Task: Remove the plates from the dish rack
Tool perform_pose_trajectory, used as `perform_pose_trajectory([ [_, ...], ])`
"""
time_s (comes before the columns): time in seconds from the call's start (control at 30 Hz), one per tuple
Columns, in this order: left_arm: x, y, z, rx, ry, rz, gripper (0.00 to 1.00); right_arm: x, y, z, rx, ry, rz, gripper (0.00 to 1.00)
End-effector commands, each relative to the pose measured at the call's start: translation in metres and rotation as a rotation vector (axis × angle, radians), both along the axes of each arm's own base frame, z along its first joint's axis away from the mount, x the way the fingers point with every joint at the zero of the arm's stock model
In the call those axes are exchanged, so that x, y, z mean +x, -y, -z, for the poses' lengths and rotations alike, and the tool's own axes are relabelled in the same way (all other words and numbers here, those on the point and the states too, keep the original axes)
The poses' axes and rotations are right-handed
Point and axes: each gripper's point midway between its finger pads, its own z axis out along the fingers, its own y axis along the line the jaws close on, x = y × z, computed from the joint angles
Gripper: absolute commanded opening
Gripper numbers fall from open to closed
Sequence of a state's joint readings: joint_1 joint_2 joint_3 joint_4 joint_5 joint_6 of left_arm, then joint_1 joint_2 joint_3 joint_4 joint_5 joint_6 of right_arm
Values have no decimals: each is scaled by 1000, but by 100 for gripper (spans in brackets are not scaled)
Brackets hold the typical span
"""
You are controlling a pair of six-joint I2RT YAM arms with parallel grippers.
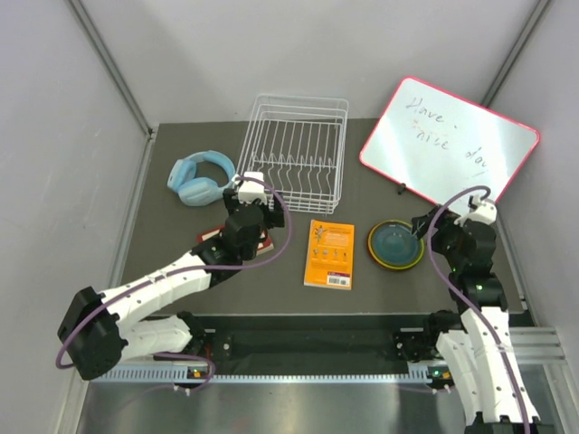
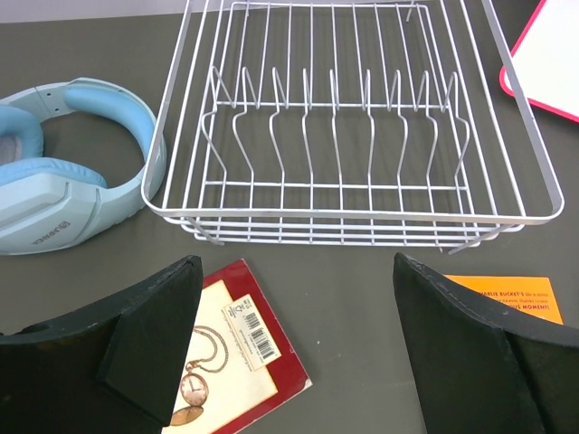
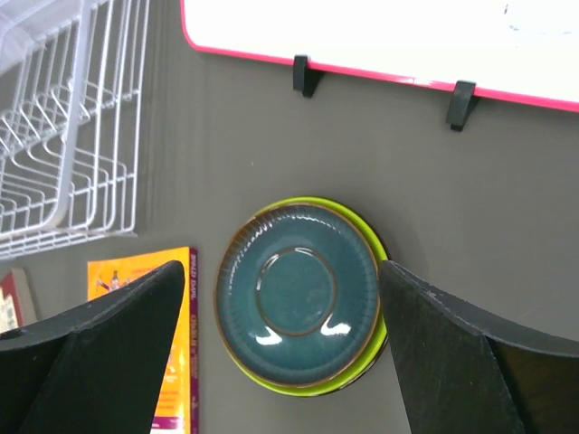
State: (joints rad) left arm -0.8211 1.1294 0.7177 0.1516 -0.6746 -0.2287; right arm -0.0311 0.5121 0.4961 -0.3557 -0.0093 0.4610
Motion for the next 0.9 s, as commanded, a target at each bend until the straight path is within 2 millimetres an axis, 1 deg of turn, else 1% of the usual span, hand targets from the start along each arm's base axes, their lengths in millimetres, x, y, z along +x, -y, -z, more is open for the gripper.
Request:
perform_pose_trajectory([
  [0.0, -3, -9, -21, -22, 41, -22, 90, 18, -4, -2, -40, 47, -62, 88],
  [0.03, -3, -12, -22, -21, 46, -34, 90, 22, -5, -7, -59, 54, -75, 88],
  [0.07, -5, -15, -26, -26, 53, -41, 90, 26, -4, -7, -75, 44, -79, 88],
  [0.1, -6, -17, -24, -18, 49, -44, 90, 31, -4, -1, -84, 11, -79, 88],
  [0.13, -6, -19, -24, -13, 50, -48, 90, 36, -4, -10, -108, 19, -84, 88],
  [0.2, -7, -24, -25, -4, 54, -66, 90, 42, -6, -12, -154, 5, -72, 88],
  [0.23, -8, -25, -22, 6, 46, -67, 91, 45, -13, -20, -176, 20, -93, 88],
  [0.3, -9, -24, -18, 1, 29, -60, 93, 48, -15, -25, -209, 35, -77, 89],
  [0.33, -10, -22, -13, 6, 11, -50, 94, 48, -23, -31, -212, 51, -90, 89],
  [0.37, -11, -16, -11, -13, -1, -24, 94, 49, -23, -35, -218, 65, -77, 89],
  [0.43, -13, -11, -14, -63, -1, -4, 94, 48, -36, -41, -216, 103, -105, 89],
  [0.47, -15, -7, -12, -70, -1, 21, 95, 48, -37, -42, -219, 108, -96, 89],
  [0.5, -16, 0, -13, -83, 4, 63, 95, 47, -43, -40, -217, 110, -112, 90],
  [0.6, -17, 6, -21, -107, 21, 98, 98, 47, -49, -34, -220, 99, -123, 90],
  [0.67, -17, 7, -24, -113, 27, 98, 98, 47, -54, -29, -212, 86, -138, 90],
  [0.7, -17, 6, -26, -119, 37, 99, 98, 46, -60, -23, -212, 73, -157, 90],
  [0.77, -18, 4, -29, -120, 54, 97, 99, 48, -66, -22, -204, 88, -168, 91],
  [0.8, -18, 4, -30, -119, 55, 99, 99, 48, -73, -18, -206, 83, -187, 91],
  [0.87, -16, 3, -33, -109, 55, 99, 99, 50, -77, -19, -213, 85, -195, 91],
])
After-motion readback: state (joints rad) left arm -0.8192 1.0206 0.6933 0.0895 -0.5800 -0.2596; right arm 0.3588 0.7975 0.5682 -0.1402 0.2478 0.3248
